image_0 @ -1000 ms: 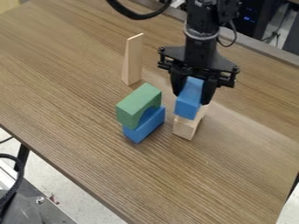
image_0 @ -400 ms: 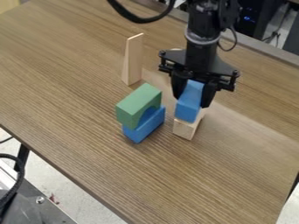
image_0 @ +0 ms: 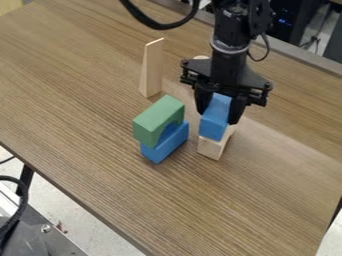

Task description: Put the blue rectangle on top of the white rectangle

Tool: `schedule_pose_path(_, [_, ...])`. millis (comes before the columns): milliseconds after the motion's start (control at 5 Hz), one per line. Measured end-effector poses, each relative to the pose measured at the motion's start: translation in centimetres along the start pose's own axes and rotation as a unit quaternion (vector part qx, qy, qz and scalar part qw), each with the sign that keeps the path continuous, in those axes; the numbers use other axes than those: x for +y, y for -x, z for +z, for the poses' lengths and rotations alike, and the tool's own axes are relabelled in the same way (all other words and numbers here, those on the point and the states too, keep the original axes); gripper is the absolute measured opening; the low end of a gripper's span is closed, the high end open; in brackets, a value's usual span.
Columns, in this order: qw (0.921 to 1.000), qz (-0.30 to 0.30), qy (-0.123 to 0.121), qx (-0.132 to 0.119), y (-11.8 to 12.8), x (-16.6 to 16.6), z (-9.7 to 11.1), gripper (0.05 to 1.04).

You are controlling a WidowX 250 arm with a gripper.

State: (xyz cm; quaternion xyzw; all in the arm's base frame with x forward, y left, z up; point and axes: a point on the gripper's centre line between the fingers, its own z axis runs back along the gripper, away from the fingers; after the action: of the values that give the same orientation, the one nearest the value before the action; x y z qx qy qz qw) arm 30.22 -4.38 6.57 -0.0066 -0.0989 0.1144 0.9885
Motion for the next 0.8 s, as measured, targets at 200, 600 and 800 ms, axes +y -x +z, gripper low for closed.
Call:
schedule_pose_path(200, [1.0, -0.003, 0.001, 0.0, 0.13, -0.25, -0.02, 0.555])
schedule_pose_path(600, [1.0, -0.002, 0.006, 0.002, 0.18, -0.42, -0.02, 0.555])
schedule_pose_path(800, [0.9999, -0.007, 0.01, 0.007, 0.32, -0.5, -0.01, 0.555])
